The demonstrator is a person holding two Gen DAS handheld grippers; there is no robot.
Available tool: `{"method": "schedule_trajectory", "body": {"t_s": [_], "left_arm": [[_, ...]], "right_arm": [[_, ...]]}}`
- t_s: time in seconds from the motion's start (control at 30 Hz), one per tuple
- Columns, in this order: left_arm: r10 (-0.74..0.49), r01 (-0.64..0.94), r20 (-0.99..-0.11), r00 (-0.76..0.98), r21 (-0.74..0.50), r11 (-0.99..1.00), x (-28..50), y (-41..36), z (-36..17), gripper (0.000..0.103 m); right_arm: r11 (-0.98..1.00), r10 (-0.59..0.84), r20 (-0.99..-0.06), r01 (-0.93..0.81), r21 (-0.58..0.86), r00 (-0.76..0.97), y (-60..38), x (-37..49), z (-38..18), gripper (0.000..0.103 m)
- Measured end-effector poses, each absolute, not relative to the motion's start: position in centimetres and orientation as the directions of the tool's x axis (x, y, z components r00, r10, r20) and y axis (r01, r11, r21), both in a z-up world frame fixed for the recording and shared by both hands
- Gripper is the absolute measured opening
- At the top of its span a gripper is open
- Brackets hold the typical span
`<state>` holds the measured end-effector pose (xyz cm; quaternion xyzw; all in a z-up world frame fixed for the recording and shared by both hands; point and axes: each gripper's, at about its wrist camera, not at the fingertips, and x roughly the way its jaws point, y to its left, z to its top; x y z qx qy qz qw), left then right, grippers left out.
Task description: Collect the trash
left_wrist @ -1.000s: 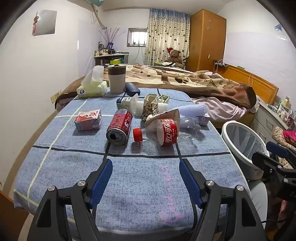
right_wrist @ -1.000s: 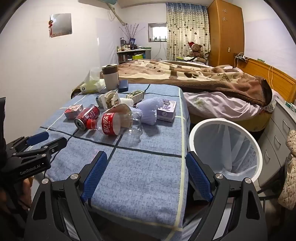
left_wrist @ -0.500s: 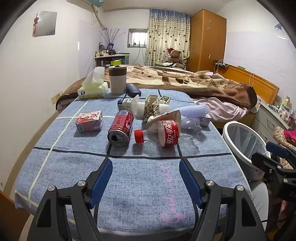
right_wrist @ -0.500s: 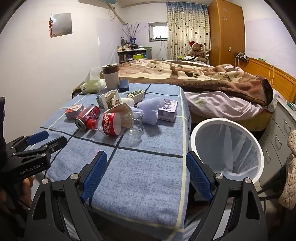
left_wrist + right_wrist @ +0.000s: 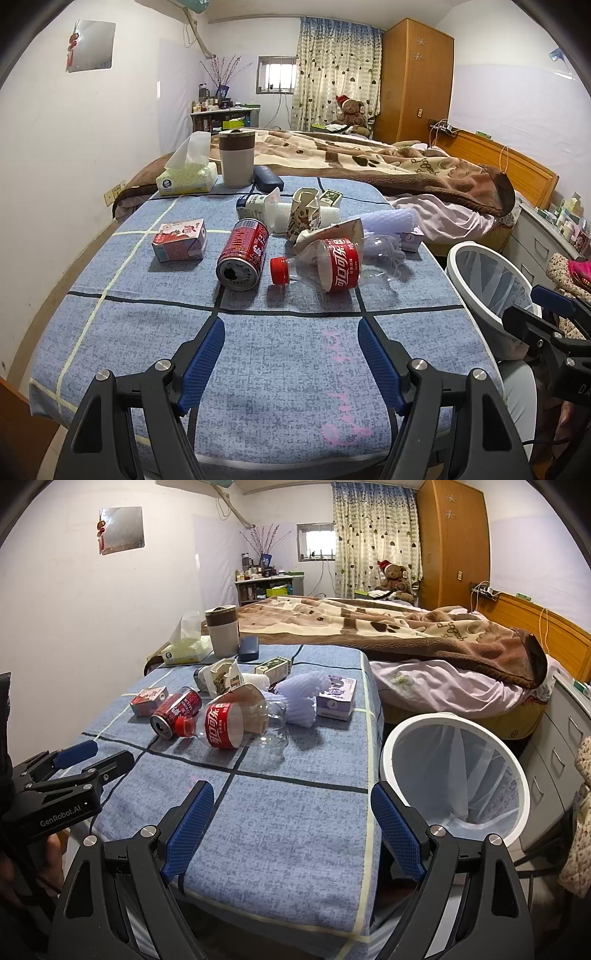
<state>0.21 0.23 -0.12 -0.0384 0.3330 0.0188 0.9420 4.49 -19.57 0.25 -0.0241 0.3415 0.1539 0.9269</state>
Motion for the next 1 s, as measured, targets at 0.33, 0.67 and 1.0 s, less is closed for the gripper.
{"method": "schedule_trajectory", "body": {"t_s": [0.33,0.67,1.0], "left_arm": [[0.013,-0.064,-0.626,0.779,-0.059,0.996,0.09,0.34,0.02,0.074],[0.013,-0.064,-0.626,0.780,-0.059,0.996,0.06,0.40,0.10,0.074],[0.012,-0.063,-0.625,0.780,-0.060,0.996,-0.04,0.42,0.19,0.074]], "right_arm": [[0.951,0.271,-0.641,-0.303,0.062,0.718,-19.45,4.44,0.11,0.089],[0.951,0.273,-0.641,-0.303,0.065,0.717,-19.39,4.41,0.10,0.089],[0.950,0.274,-0.643,-0.303,0.067,0.715,-19.38,4.49,-0.01,0.089]]}}
